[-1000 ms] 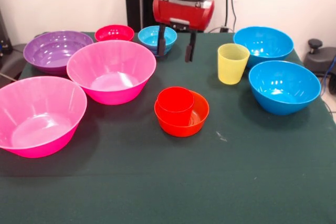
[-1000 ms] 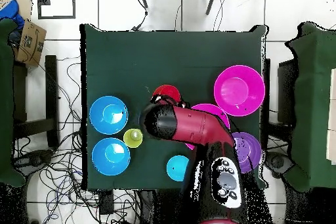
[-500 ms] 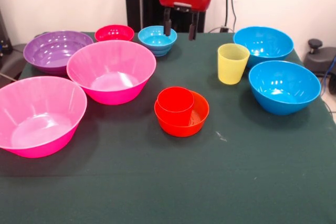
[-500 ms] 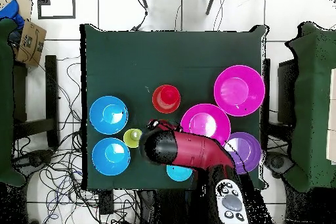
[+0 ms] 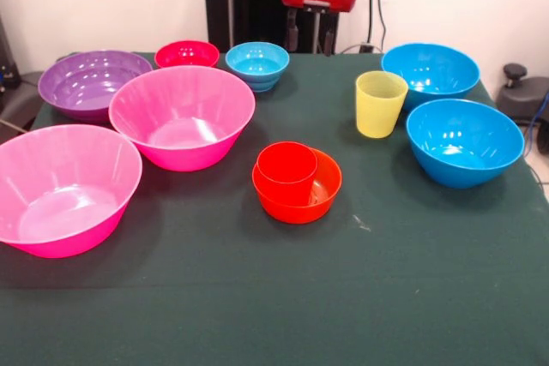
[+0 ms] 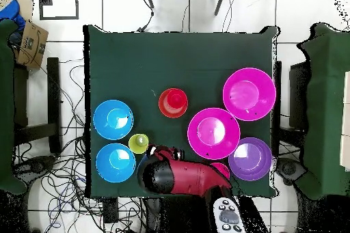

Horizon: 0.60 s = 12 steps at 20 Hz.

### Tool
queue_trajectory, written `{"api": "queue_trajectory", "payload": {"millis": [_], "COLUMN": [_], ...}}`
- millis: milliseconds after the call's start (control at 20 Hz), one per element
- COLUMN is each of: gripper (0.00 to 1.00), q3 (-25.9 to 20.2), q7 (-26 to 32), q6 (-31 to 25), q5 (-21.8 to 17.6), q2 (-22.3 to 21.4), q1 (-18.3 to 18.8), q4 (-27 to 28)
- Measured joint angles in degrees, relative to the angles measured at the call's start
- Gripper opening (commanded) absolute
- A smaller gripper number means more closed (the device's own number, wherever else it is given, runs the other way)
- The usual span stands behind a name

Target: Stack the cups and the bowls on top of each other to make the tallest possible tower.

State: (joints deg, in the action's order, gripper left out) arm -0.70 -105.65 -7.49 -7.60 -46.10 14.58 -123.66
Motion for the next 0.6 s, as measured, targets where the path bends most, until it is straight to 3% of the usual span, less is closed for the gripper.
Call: {"api": "queue_trajectory", "payload": {"millis": [350,600], "gripper": [1.00,1.00], "q3": [0.22,0.73], "q7": [0.00,0.00], "q6": [10.16,14.35], "q5": [-2.42,-3.42], "q2": [6.02,9.49], "q1": [-0.85,-1.59], "q4": [-0.73,-0.72]}}
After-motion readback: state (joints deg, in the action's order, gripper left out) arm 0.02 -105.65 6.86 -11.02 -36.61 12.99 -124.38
